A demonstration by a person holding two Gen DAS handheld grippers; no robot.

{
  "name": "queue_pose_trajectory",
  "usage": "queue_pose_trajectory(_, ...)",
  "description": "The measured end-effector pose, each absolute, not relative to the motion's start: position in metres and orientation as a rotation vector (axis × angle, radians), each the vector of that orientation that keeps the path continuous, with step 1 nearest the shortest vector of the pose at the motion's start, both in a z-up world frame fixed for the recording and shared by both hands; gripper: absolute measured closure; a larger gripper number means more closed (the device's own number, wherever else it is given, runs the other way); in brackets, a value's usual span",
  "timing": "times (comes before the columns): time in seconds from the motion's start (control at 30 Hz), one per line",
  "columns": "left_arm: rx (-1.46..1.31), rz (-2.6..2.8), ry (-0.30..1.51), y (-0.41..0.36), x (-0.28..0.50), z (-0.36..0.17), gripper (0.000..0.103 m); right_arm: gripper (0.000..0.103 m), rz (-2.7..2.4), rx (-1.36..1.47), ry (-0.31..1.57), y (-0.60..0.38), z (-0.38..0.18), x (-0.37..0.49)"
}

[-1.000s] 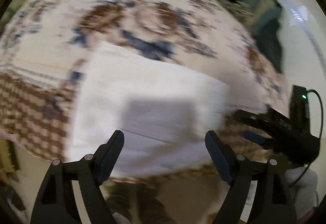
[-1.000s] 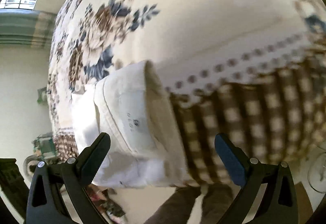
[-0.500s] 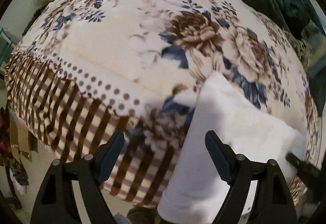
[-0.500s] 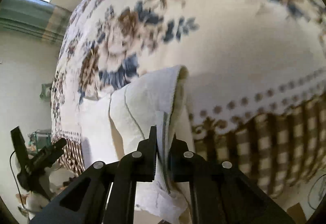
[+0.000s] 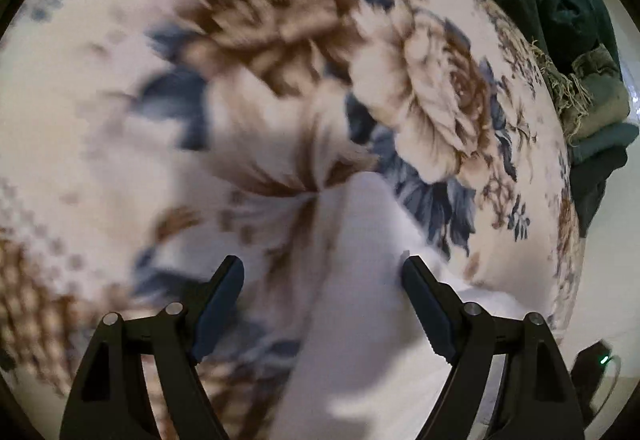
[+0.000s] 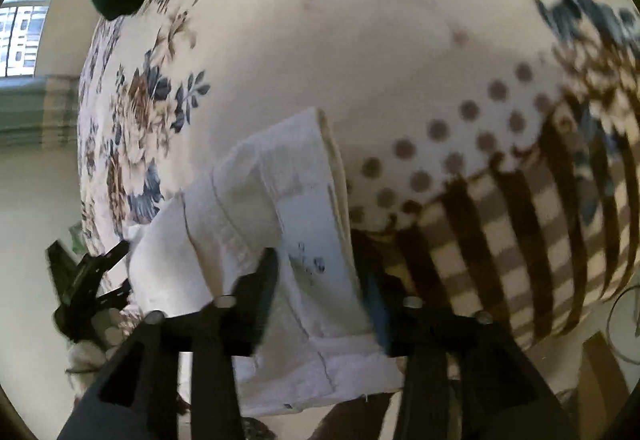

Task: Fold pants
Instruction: 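Grasp the pants leg with the right gripper while the left gripper releases it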

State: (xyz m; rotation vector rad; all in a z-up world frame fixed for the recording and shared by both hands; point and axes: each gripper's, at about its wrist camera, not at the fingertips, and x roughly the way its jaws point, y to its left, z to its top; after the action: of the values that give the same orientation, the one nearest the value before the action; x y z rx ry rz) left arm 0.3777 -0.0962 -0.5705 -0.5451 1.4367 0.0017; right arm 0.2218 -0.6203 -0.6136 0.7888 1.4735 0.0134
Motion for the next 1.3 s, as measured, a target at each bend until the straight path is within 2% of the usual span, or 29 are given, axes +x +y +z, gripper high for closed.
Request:
queue_pose_trajectory(0.03, -0.581, -0.031, 1.442, -0.098, 0.383, -0.578, 0.029, 0.043, 0.03, 0.815, 1.475, -0.621, -0.616, 0.218)
queue_pose_trajectory(0.07, -0.604, -0.06, 1.424, -0.1, 0.385, -0.581, 0.045, 0.043, 0.044, 0.821, 1.495, -0.62, -0.62, 0.215)
queue_pose_trajectory(0.1, -0.617, -0.111, 1.398, -0.103, 0.389, -0.584, 0.082, 0.043, 0.054, 0.809, 1.519, -0.618, -0.625, 0.213)
queue_pose_trajectory(0.13, -0.596, -0.111, 1.4, -0.104, 0.389, -0.584, 0.082, 0.046, 0.051, 0.787, 1.538, -0.619, -0.628, 0.209)
queue_pose_trajectory(0.2, -0.586, -0.115, 1.383, -0.102, 0.388, -0.584, 0.083, 0.061, 0.031, 0.744, 1.534, -0.619, -0.631, 0.203)
queue_pose_trajectory(0.3, -0.666, -0.105, 1.385, -0.086, 0.388, -0.592, 0.083, 0.063, -0.002, 0.731, 1.553, -0.618, -0.633, 0.201)
queue_pose_trajectory(0.37, -0.711, -0.12, 1.394, -0.082, 0.388, -0.594, 0.082, 0.056, -0.03, 0.69, 1.553, -0.612, -0.624, 0.201)
queue_pose_trajectory(0.47, -0.759, -0.145, 1.403, -0.077, 0.385, -0.586, 0.075, 0.044, -0.075, 0.771, 1.538, -0.614, -0.609, 0.184)
queue_pose_trajectory(0.5, -0.763, -0.139, 1.414, -0.076, 0.383, -0.582, 0.066, 0.041, -0.092, 0.812, 1.529, -0.617, -0.605, 0.176)
queue_pose_trajectory(0.53, -0.752, -0.132, 1.419, -0.076, 0.381, -0.579, 0.058, 0.041, -0.109, 0.842, 1.529, -0.618, -0.604, 0.167)
queue_pose_trajectory(0.63, -0.677, -0.14, 1.425, -0.084, 0.375, -0.575, 0.044, 0.041, -0.214, 0.966, 1.564, -0.624, -0.617, 0.134)
queue_pose_trajectory(0.7, -0.629, -0.153, 1.427, -0.092, 0.372, -0.577, 0.042, 0.041, -0.217, 1.094, 1.579, -0.622, -0.636, 0.119)
queue_pose_trajectory(0.73, -0.624, -0.153, 1.428, -0.093, 0.37, -0.579, 0.042, 0.047, -0.175, 1.211, 1.541, -0.617, -0.647, 0.113)
queue_pose_trajectory(0.77, -0.629, -0.152, 1.428, -0.094, 0.368, -0.581, 0.042, 0.06, -0.148, 1.272, 1.495, -0.612, -0.651, 0.11)
queue_pose_trajectory(0.8, -0.636, -0.149, 1.427, -0.092, 0.367, -0.583, 0.042, 0.078, -0.164, 1.258, 1.479, -0.607, -0.65, 0.109)
queue_pose_trajectory(0.9, -0.631, -0.14, 1.413, -0.089, 0.365, -0.586, 0.04, 0.088, -0.249, 1.13, 1.482, -0.601, -0.641, 0.104)
queue_pose_trajectory(1.0, -0.617, -0.149, 1.41, -0.089, 0.363, -0.582, 0.04, 0.088, -0.219, 1.087, 1.545, -0.605, -0.639, 0.102)
queue_pose_trajectory(1.1, -0.596, -0.179, 1.405, -0.088, 0.346, -0.563, 0.04, 0.083, -0.151, 0.932, 1.636, -0.602, -0.613, 0.113)
queue_pose_trajectory(1.17, -0.563, -0.195, 1.404, -0.086, 0.324, -0.548, 0.04, 0.076, -0.096, 0.841, 1.667, -0.591, -0.593, 0.122)
queue_pose_trajectory(1.2, -0.547, -0.199, 1.403, -0.085, 0.312, -0.543, 0.04, 0.068, -0.066, 0.785, 1.666, -0.582, -0.58, 0.128)
queue_pose_trajectory(1.3, -0.514, -0.215, 1.411, -0.087, 0.269, -0.539, 0.041, 0.066, 0.074, 0.636, 1.658, -0.536, -0.546, 0.156)
